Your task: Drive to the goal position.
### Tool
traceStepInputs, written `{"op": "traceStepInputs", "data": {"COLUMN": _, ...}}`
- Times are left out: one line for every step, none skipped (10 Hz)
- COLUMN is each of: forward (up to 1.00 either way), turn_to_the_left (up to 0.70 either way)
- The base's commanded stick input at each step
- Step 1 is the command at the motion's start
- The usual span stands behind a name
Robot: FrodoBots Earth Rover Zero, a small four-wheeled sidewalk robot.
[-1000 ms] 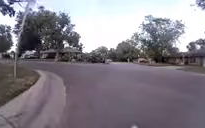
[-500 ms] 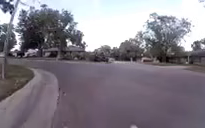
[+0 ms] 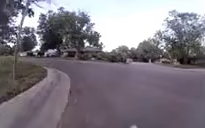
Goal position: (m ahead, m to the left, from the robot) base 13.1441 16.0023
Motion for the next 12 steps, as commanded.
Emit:
{"op": "traceStepInputs", "data": {"forward": 1.00, "turn_to_the_left": 0.00}}
{"op": "traceStepInputs", "data": {"forward": 1.00, "turn_to_the_left": 0.00}}
{"op": "traceStepInputs", "data": {"forward": 1.00, "turn_to_the_left": 0.00}}
{"op": "traceStepInputs", "data": {"forward": 1.00, "turn_to_the_left": 0.00}}
{"op": "traceStepInputs", "data": {"forward": 1.00, "turn_to_the_left": 0.00}}
{"op": "traceStepInputs", "data": {"forward": 1.00, "turn_to_the_left": 0.00}}
{"op": "traceStepInputs", "data": {"forward": 1.00, "turn_to_the_left": 0.00}}
{"op": "traceStepInputs", "data": {"forward": 1.00, "turn_to_the_left": 0.00}}
{"op": "traceStepInputs", "data": {"forward": 1.00, "turn_to_the_left": 0.18}}
{"op": "traceStepInputs", "data": {"forward": 1.00, "turn_to_the_left": 0.40}}
{"op": "traceStepInputs", "data": {"forward": 1.00, "turn_to_the_left": 0.40}}
{"op": "traceStepInputs", "data": {"forward": 1.00, "turn_to_the_left": 0.40}}
